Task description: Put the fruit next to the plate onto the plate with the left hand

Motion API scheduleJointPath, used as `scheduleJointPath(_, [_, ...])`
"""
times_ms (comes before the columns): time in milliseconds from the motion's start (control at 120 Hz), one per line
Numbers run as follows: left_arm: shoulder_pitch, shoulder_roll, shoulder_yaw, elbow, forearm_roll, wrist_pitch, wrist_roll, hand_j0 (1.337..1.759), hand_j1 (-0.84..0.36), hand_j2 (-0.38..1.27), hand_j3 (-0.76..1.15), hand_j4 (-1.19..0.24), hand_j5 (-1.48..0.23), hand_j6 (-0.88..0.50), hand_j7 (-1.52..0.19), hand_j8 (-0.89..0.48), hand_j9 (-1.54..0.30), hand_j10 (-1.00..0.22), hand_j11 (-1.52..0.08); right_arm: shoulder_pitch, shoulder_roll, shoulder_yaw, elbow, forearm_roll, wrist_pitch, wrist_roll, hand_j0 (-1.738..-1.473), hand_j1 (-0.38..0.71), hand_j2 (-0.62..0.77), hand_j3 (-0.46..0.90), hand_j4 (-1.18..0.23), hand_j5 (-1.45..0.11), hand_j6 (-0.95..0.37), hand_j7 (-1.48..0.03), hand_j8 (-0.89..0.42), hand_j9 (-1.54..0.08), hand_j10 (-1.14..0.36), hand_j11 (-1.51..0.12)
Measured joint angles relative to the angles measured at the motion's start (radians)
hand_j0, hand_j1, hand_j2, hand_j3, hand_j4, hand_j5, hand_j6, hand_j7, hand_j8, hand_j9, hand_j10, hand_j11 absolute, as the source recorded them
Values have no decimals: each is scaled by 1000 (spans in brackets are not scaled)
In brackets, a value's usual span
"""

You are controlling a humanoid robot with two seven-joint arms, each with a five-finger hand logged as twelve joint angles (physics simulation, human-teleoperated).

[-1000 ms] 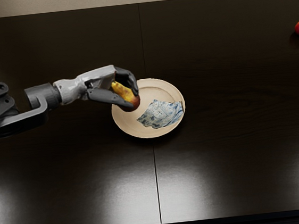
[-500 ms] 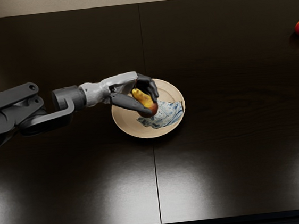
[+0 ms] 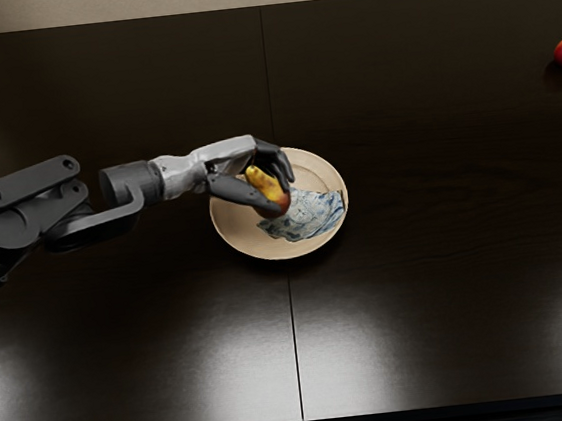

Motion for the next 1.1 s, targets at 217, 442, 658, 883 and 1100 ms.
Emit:
scheduleJointPath(217, [-1, 0, -1, 17, 5, 10, 0, 1655, -299, 183, 0, -523, -733, -563, -729, -389, -732, -366, -719, 0, 0, 0, 0, 0, 0, 0, -1658, -349, 0, 0, 0, 0, 0, 0, 0, 0, 0, 0])
scheduleJointPath(442, [-1, 5, -11, 17, -1, 23, 0, 1657, 67, 74, 0, -232, -317, -245, -316, -187, -317, -179, -312, 0, 0, 0, 0, 0, 0, 0, -1658, -349, 0, 0, 0, 0, 0, 0, 0, 0, 0, 0])
scheduleJointPath(658, [-1, 14, -13, 17, -4, 24, 0, 1658, 233, 31, 0, -98, -131, -103, -131, -82, -131, -79, -129, 0, 0, 0, 0, 0, 0, 0, -1658, -349, 0, 0, 0, 0, 0, 0, 0, 0, 0, 0])
scheduleJointPath(883, [-3, 75, -15, 4, -8, 10, -2, 1658, 294, 15, 0, -49, -63, -51, -63, -44, -63, -42, -62, 0, 0, 0, 0, 0, 0, 0, -1658, -349, 0, 0, 0, 0, 0, 0, 0, 0, 0, 0])
scheduleJointPath(1100, [-12, 208, -18, -2, -53, -146, -2, 1658, 314, 10, 0, -32, -40, -33, -40, -30, -40, -29, -40, 0, 0, 0, 0, 0, 0, 0, -1658, -349, 0, 0, 0, 0, 0, 0, 0, 0, 0, 0])
